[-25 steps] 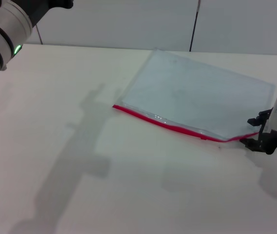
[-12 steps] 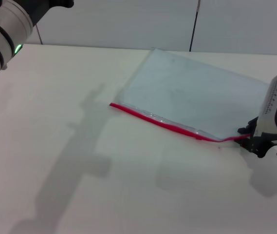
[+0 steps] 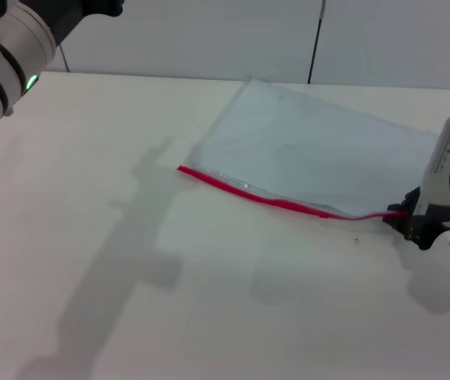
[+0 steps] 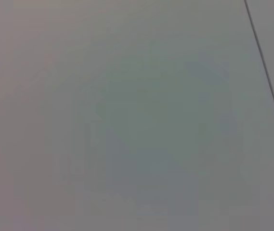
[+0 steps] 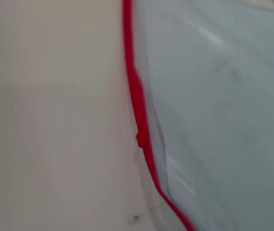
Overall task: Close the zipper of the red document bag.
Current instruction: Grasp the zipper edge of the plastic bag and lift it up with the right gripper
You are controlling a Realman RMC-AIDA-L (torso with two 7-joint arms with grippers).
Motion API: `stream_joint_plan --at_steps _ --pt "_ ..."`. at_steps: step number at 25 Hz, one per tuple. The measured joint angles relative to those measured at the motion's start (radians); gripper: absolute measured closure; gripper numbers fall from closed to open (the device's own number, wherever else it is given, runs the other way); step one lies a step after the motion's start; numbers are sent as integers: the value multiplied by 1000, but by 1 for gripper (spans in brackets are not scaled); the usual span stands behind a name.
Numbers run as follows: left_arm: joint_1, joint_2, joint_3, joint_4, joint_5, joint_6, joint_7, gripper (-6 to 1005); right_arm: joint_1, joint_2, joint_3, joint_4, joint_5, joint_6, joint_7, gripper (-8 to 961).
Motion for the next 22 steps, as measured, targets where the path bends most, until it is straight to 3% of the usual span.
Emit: stream_joint_plan --at_steps 9,15,19,22 --pt "-6 11 14 0 10 -32 0 495 -35 1 126 -137 1 -120 18 880" --pt "-14 17 11 -2 14 -104 -29 495 -53 0 171 -188 -5 -154 19 887" --pt "-45 46 15 -26 39 -180 -109 495 -56 1 173 -198 -6 -167 19 888" --pt "-74 62 5 -35 172 -275 -254 496 -56 1 174 -203 -7 -168 20 890"
